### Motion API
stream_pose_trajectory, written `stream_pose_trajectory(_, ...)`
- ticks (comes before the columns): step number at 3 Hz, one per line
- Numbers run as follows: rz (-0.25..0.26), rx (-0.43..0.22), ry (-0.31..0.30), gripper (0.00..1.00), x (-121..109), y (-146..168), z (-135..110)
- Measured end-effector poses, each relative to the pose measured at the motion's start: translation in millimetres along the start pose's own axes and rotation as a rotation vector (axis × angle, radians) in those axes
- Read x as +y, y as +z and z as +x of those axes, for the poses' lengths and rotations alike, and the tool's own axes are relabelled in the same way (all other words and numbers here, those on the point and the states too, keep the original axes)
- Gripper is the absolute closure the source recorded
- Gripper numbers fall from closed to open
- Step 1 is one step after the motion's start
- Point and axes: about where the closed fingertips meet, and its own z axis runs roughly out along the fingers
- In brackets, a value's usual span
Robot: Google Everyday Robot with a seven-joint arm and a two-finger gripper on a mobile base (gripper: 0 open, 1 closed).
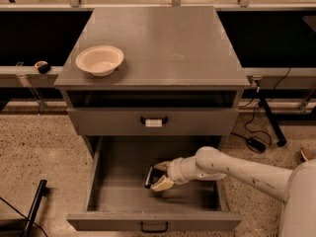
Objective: Place rxbar chocolate into middle drawer
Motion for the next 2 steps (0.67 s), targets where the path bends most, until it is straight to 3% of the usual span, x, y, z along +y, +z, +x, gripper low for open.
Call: stream_pose_trajectory(2,0.0,0.0,0.0,0.11,0.1,0.1,0.0)
